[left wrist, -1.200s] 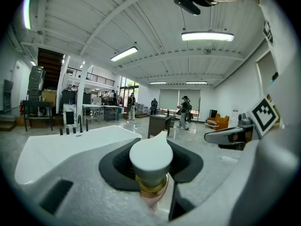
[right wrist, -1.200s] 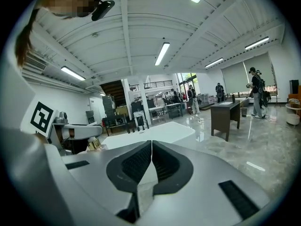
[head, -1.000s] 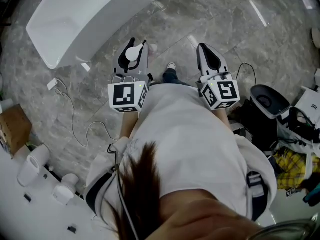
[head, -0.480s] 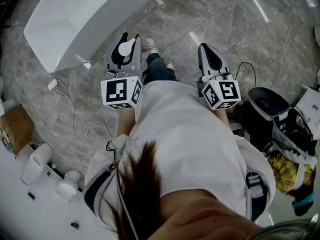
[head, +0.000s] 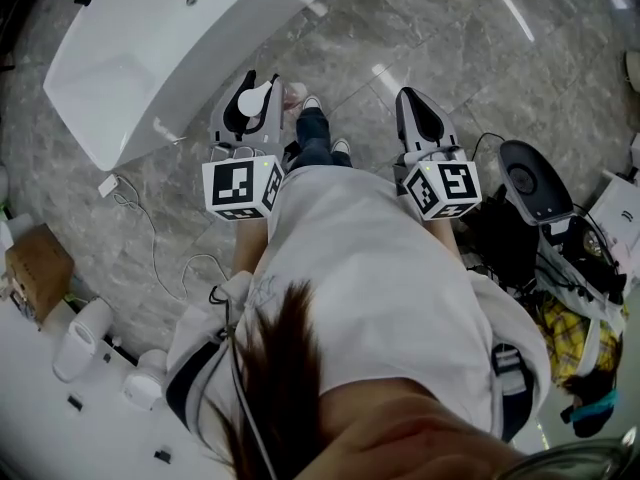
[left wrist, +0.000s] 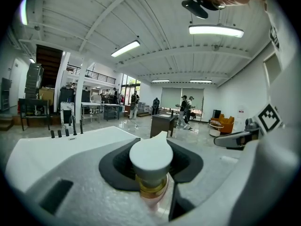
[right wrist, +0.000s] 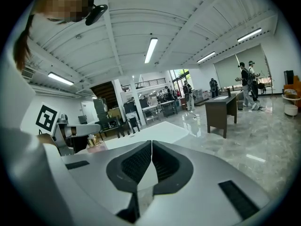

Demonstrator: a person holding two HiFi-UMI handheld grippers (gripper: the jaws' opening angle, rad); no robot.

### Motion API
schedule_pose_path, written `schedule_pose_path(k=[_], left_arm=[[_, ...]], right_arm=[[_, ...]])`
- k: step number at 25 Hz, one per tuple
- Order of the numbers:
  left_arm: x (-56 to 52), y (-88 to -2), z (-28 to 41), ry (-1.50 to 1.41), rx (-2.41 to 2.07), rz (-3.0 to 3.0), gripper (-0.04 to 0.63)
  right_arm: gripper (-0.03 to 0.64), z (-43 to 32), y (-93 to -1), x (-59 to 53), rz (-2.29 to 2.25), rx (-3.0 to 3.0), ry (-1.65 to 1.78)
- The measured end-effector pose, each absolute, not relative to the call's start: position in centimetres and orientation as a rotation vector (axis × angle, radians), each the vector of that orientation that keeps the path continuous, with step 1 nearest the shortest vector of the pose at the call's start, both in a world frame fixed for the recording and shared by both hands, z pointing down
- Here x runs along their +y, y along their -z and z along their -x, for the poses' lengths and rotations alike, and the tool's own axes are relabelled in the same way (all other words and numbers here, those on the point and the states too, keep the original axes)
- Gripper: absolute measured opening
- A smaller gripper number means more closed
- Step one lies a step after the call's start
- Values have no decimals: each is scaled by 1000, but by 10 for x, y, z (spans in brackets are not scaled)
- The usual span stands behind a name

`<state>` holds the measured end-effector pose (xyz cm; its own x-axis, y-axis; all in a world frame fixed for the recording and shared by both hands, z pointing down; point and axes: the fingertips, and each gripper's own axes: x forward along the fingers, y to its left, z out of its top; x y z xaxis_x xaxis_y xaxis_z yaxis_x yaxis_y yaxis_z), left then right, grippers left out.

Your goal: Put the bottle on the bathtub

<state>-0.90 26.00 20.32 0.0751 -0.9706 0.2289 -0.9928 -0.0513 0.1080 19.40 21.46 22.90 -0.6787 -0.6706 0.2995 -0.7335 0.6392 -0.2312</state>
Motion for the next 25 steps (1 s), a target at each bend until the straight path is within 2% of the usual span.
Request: schedule_pose_path(k=[7,12,15,21,23,25], left_arm=[[236,-183,60,-129,-1951,-2181,140],[172,-215,89,-154,-1933,-2198,140],[128,-228,84,-168,-1935,-2188,140],[48,-212,-1,-178,-1929,-2182,140],[31,-212,8,-180,-1926,-2168,140],[17,-220,54,-175,-1921,-2136,140]], right_arm=[[14,-136,-206,192,-1201,-2681,-465],[14,-102,-234,131,-1220,-2688,-478],[14,-107,-247,91,-1204,-2685,-487],[14,-197,-233,11,-1222,-2665,-507],[14,-186,-233,-7,-1209,-2657,-516],[14,-139,-239,-24,-1176,-2639,-523]])
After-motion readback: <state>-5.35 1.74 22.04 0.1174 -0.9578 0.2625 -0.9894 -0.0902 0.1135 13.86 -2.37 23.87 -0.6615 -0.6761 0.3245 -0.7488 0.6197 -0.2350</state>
